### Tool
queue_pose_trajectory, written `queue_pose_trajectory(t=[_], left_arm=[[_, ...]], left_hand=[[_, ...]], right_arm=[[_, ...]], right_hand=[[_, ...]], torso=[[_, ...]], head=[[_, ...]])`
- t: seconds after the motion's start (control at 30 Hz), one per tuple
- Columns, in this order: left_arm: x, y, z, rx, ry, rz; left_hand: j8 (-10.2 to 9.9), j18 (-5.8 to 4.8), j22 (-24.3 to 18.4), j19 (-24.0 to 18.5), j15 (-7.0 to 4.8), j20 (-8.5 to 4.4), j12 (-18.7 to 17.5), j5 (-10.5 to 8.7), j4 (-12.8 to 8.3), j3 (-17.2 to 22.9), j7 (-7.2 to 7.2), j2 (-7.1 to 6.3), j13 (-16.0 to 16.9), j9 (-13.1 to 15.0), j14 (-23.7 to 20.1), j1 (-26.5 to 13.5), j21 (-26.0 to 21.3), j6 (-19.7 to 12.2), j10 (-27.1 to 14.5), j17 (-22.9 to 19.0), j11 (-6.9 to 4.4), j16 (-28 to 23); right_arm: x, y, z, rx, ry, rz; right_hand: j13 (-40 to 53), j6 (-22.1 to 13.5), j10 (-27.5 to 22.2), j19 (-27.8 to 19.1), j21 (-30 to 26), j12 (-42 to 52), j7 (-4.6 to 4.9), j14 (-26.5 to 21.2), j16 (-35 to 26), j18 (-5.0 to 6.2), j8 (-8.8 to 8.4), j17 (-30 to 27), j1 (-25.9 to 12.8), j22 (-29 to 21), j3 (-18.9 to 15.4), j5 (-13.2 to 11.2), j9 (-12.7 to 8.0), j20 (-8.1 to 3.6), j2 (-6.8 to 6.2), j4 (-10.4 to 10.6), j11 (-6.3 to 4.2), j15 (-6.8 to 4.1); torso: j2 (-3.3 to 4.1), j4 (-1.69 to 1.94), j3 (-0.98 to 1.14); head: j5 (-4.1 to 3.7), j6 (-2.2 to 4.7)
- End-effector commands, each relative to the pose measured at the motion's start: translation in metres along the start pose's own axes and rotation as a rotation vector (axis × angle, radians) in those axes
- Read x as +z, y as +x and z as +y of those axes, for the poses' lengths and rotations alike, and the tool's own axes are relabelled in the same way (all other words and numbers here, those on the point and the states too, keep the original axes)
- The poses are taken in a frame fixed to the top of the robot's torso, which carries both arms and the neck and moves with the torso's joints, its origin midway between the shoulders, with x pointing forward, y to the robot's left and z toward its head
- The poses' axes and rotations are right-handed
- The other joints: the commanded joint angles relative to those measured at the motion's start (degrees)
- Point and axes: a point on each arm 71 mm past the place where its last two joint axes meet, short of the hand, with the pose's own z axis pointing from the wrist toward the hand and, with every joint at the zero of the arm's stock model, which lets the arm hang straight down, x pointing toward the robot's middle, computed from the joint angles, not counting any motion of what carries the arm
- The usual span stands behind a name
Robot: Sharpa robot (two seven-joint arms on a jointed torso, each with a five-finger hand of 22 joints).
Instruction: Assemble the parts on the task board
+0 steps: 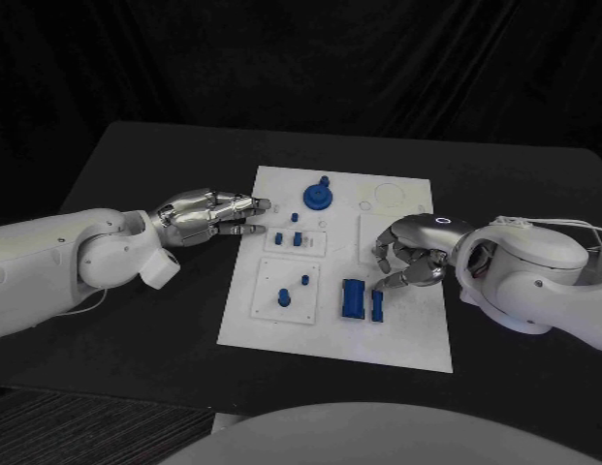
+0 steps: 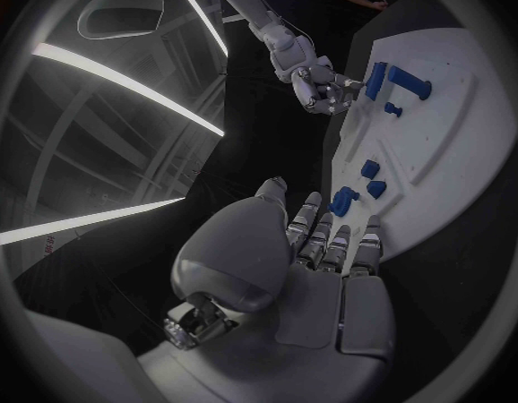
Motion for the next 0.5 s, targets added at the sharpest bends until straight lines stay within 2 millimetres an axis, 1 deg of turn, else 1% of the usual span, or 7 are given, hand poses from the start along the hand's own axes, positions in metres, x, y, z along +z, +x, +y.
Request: queue_pose_trajectory(t=[0.03,0.07,0.1,0.33,0.47,0.5], left_arm=[[0.0005,0.0018,-0.0003,-0.011,0.013,0.015],[0.0005,0.0018,-0.0003,-0.011,0.013,0.015],[0.0006,0.0018,-0.0003,-0.011,0.013,0.015],[0.0006,0.0018,0.0001,-0.012,0.014,0.015],[0.0005,0.0016,0.0005,-0.012,0.014,0.015],[0.0005,0.0016,0.0006,-0.012,0.014,0.015]], left_hand=[[0.3,0.90,0.0,0.2,0.37,0.00,0.2,0.34,-0.1,0.2,0.03,-0.15,0.1,0.0,0.2,0.6,0.4,-0.2,0.0,0.1,0.45,0.2],[0.3,0.90,0.0,0.2,0.37,0.00,0.2,0.34,-0.1,0.2,0.03,-0.15,0.1,0.0,0.2,0.6,0.4,-0.2,0.0,0.1,0.45,0.2],[0.3,0.90,0.0,0.2,0.37,0.00,0.2,0.34,-0.1,0.2,0.03,-0.15,0.1,0.0,0.2,0.6,0.4,-0.2,0.0,0.1,0.45,0.2],[0.3,0.89,-0.1,0.2,0.38,0.01,0.1,0.36,-0.1,0.2,0.03,-0.13,0.0,0.0,0.2,0.6,0.4,-0.3,0.0,0.1,0.46,0.2],[0.3,0.89,-0.1,0.2,0.38,0.01,0.1,0.36,-0.1,0.2,0.03,-0.13,0.0,0.0,0.2,0.6,0.4,-0.3,0.0,0.1,0.46,0.2],[0.3,0.89,-0.1,0.2,0.38,0.01,0.1,0.36,-0.1,0.2,0.03,-0.13,0.0,0.0,0.2,0.6,0.4,-0.3,0.0,0.1,0.46,0.2]], right_arm=[[0.0003,0.0043,-0.0022,0.006,0.033,0.039],[0.0005,0.0049,-0.0022,0.006,0.035,0.044],[0.0008,0.0057,-0.0021,0.005,0.038,0.052],[0.0015,0.0085,-0.0023,-0.002,0.050,0.078],[0.0018,0.0096,-0.0027,-0.006,0.058,0.090],[0.0018,0.0098,-0.0028,-0.007,0.060,0.092]], right_hand=[[15.1,-0.2,6.0,-0.1,-0.4,0.2,-0.11,5.9,0.3,-0.56,0.28,15.1,-0.1,6.8,-0.4,-0.1,0.1,-0.34,0.50,0.0,-0.48,-0.27],[15.1,-0.2,6.0,-0.1,-0.4,0.2,-0.11,5.9,0.3,-0.56,0.28,15.1,-0.1,6.8,-0.4,-0.1,0.1,-0.34,0.50,0.0,-0.48,-0.27],[15.1,-0.2,6.0,-0.6,-3.3,0.2,-0.14,5.9,0.3,-0.09,0.33,15.1,0.0,6.2,-0.8,-0.1,0.2,-0.35,0.58,-0.1,-0.53,-0.27],[15.1,-0.5,6.0,-0.9,-4.0,0.2,-0.23,5.9,0.3,-0.01,0.41,15.1,1.2,6.0,-2.0,-0.1,0.5,-0.41,1.08,-0.8,-0.64,-0.36],[15.1,-0.7,6.0,-1.1,-4.6,0.2,-0.24,5.9,0.3,0.04,0.28,15.1,2.4,5.9,-2.4,0.0,0.5,-0.40,1.74,-1.5,-0.66,-0.34],[15.1,-0.8,6.0,-1.1,-4.8,0.2,-0.20,5.9,0.3,0.08,0.11,15.1,3.2,5.8,-2.6,0.1,0.5,-0.37,2.28,-2.1,-0.59,-0.28]], torso=[[-0.03,-0.01,0.00],[-0.03,-0.01,0.00],[-0.01,0.01,0.00],[-0.03,0.01,-0.03],[0.00,0.00,-0.01],[-0.01,0.00,-0.01]], head=[[0.03,0.00],[0.03,0.00],[0.02,0.00],[0.10,0.00],[0.07,0.00],[0.08,0.00]])
